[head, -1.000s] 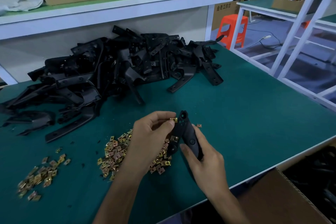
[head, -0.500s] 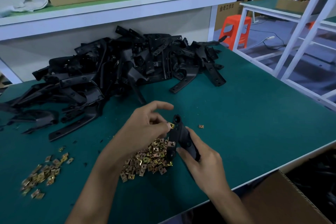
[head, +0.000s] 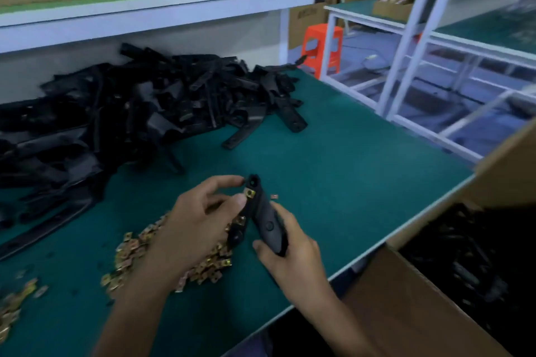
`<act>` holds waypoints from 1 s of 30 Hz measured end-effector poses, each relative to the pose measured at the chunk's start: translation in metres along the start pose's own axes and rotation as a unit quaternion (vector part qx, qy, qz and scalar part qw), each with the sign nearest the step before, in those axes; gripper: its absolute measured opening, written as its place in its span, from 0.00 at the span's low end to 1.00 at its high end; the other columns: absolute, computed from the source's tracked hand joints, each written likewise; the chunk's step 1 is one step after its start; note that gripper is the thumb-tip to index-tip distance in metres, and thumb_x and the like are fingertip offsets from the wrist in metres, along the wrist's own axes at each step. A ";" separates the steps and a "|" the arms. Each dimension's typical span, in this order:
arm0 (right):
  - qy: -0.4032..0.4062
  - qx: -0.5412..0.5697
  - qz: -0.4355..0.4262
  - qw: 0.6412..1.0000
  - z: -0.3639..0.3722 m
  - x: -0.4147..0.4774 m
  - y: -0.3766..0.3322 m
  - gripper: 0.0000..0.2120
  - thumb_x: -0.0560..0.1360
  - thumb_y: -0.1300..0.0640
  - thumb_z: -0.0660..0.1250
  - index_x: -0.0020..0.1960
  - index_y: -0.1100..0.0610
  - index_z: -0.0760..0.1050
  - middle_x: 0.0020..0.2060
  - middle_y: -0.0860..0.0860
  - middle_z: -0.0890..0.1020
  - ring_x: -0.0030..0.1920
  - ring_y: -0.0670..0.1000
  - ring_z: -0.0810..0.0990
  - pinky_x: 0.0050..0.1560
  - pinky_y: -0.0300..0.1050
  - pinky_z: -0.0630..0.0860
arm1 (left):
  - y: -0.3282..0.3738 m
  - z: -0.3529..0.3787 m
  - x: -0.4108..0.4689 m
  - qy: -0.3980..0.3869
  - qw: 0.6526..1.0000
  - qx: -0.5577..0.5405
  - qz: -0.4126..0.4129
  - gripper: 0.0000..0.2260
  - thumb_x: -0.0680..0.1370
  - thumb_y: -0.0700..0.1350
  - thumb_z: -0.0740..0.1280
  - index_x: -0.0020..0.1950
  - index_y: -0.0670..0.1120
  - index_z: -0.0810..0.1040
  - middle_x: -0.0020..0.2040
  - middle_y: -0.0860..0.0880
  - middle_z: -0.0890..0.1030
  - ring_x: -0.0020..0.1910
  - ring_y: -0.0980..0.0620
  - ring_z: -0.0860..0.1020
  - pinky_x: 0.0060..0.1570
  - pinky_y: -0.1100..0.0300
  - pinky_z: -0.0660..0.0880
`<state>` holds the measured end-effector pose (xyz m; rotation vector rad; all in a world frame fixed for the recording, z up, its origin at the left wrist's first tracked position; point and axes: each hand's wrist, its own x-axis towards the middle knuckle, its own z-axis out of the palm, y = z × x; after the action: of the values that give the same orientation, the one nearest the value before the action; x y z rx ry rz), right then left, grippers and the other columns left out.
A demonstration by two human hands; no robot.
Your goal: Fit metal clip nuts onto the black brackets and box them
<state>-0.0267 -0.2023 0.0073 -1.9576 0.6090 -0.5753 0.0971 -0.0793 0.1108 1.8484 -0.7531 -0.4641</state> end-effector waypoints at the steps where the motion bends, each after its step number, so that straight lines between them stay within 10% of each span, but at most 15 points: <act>1: 0.026 0.021 0.012 0.999 -0.008 -0.008 0.003 0.25 0.72 0.47 0.74 0.67 0.40 0.72 0.52 0.38 0.83 0.50 0.42 0.82 0.50 0.38 0.77 | 0.002 0.005 -0.003 -0.014 1.000 0.005 0.005 0.10 0.77 0.57 0.68 0.58 0.64 0.80 0.47 0.61 0.86 0.48 0.65 0.82 0.42 0.71 0.75; 9: 0.358 0.180 0.213 0.891 -0.172 -0.090 0.052 0.10 0.77 0.56 0.75 0.50 0.42 0.79 0.45 0.48 0.85 0.43 0.44 0.83 0.43 0.41 0.79 | -0.004 0.046 -0.011 -0.123 0.992 0.021 0.024 0.18 0.70 0.63 0.65 0.59 0.68 0.78 0.49 0.60 0.86 0.50 0.64 0.83 0.53 0.60 0.77; 15: 0.454 0.268 0.283 0.801 -0.247 -0.110 0.080 0.28 0.80 0.49 0.71 0.76 0.54 0.67 0.59 0.52 0.80 0.58 0.53 0.81 0.52 0.49 0.79 | -0.005 0.062 -0.025 -0.116 0.993 0.020 0.033 0.15 0.70 0.61 0.65 0.56 0.70 0.79 0.47 0.60 0.87 0.48 0.66 0.82 0.52 0.67 0.76; 19: 0.381 0.222 0.264 0.858 -0.229 -0.074 0.080 0.22 0.79 0.52 0.71 0.71 0.53 0.74 0.54 0.50 0.83 0.51 0.50 0.84 0.47 0.48 0.79 | -0.018 0.066 -0.035 -0.082 0.996 0.024 0.014 0.17 0.78 0.44 0.71 0.50 0.70 0.80 0.44 0.60 0.87 0.46 0.66 0.83 0.46 0.77 0.74; 23: 0.270 0.136 0.180 0.936 -0.183 0.008 0.061 0.12 0.79 0.60 0.71 0.62 0.54 0.79 0.38 0.43 0.85 0.38 0.41 0.82 0.41 0.40 0.77 | -0.040 0.078 -0.044 0.001 0.992 0.124 0.027 0.10 0.80 0.53 0.67 0.50 0.72 0.77 0.52 0.76 0.76 0.53 0.74 0.74 0.47 0.74 0.70; 30: 0.028 -0.106 0.072 0.991 -0.107 0.204 0.024 0.19 0.78 0.52 0.70 0.68 0.53 0.75 0.58 0.50 0.82 0.58 0.53 0.80 0.59 0.45 0.72 | -0.061 0.096 -0.054 -0.020 0.949 0.248 0.191 0.10 0.68 0.45 0.76 0.45 0.59 0.84 0.40 0.63 0.81 0.39 0.59 0.80 0.45 0.64 0.71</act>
<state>0.0581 -0.4110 0.0588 -2.0787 0.8696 -0.4921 0.0148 -0.0911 0.0165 2.0810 -1.3174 -0.0577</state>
